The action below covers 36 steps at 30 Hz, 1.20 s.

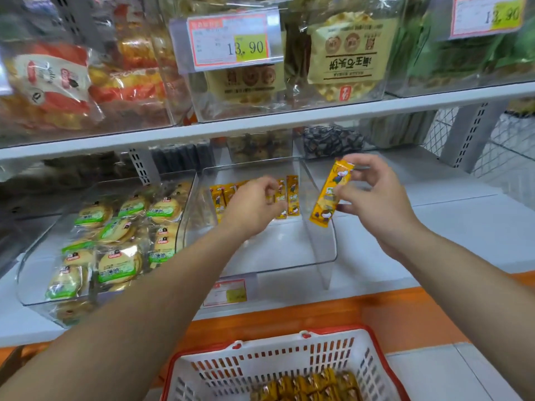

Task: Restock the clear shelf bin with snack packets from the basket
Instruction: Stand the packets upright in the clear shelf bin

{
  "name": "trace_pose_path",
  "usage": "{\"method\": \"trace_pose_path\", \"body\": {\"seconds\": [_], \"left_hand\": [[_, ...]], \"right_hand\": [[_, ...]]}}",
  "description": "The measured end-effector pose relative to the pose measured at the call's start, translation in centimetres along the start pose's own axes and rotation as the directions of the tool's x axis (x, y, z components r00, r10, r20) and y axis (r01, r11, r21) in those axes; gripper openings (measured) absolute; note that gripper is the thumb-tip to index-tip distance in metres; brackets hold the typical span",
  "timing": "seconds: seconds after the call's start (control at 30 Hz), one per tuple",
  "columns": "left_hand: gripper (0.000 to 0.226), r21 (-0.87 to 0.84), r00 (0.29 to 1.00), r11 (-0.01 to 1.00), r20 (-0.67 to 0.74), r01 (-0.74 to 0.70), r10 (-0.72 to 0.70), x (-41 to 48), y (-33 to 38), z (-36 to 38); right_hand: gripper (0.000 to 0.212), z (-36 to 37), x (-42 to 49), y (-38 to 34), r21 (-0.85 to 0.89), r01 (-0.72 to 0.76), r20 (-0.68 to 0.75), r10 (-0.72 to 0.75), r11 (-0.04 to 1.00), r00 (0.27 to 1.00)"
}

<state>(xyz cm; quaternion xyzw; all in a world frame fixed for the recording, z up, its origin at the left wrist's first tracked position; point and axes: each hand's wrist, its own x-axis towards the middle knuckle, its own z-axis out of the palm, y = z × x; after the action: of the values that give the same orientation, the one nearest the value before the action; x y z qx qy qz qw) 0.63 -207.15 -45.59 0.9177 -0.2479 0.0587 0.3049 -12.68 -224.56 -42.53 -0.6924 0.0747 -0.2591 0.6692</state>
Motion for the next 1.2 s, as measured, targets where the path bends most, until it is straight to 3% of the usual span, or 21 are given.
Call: {"method": "trace_pose_path", "body": {"seconds": [0.07, 0.1, 0.27, 0.4, 0.5, 0.57, 0.67, 0.8, 1.0, 1.2], "left_hand": [[0.058, 0.318, 0.998, 0.946, 0.021, -0.064, 0.06, 2.9, -0.8, 0.9], [0.061, 0.382, 0.995, 0.919, 0.029, -0.098, 0.094, 4.4, -1.2, 1.3], [0.074, 0.411, 0.961, 0.869, 0.095, -0.277, 0.261, 9.8, -3.0, 4.0], [0.065, 0.475, 0.914, 0.79, 0.084, -0.388, 0.398, 10.4, -4.1, 6.0], [0.059, 0.547, 0.908, 0.752, 0.038, -0.368, 0.417, 10.2, -4.9, 6.4], [0.056, 0.519, 0.923, 0.789, 0.0, -0.329, 0.385, 10.0, -5.3, 6.1], [0.05, 0.445, 0.945, 0.853, -0.045, -0.271, 0.324, 9.8, -5.9, 5.7], [0.044, 0.414, 0.961, 0.888, -0.099, -0.198, 0.26, 9.5, -6.3, 5.7], [0.041, 0.42, 0.958, 0.893, -0.152, -0.16, 0.243, 9.7, -6.8, 5.8], [0.038, 0.432, 0.952, 0.887, -0.167, -0.163, 0.256, 9.4, -6.8, 5.6]], "right_hand": [[0.045, 0.4, 1.5, 0.4, -0.028, 0.031, 0.057, -0.029, 0.999, 0.998], [0.045, 0.5, 2.2, 0.7, -0.029, 0.032, 0.091, -0.029, 0.999, 0.995], [0.044, 0.9, 5.2, 2.8, -0.107, 0.05, 0.178, -0.03, 0.993, 0.984], [0.045, 1.7, 7.1, 4.2, -0.176, 0.076, 0.166, -0.047, 0.981, 0.985], [0.043, 2.7, 9.1, 4.7, -0.213, 0.108, 0.125, -0.082, 0.971, 0.989], [0.042, 3.6, 10.5, 4.9, -0.279, 0.157, 0.141, -0.121, 0.948, 0.983], [0.043, 5.0, 12.5, 5.3, -0.463, 0.28, 0.248, -0.18, 0.841, 0.952], [0.049, 6.3, 15.0, 5.5, -0.744, 0.308, 0.331, -0.073, 0.593, 0.941], [0.043, 7.5, 17.7, 5.6, -0.821, 0.392, 0.435, 0.009, 0.414, 0.901], [0.039, 8.1, 17.9, 5.3, -0.866, 0.423, 0.443, 0.018, 0.265, 0.896]]}}
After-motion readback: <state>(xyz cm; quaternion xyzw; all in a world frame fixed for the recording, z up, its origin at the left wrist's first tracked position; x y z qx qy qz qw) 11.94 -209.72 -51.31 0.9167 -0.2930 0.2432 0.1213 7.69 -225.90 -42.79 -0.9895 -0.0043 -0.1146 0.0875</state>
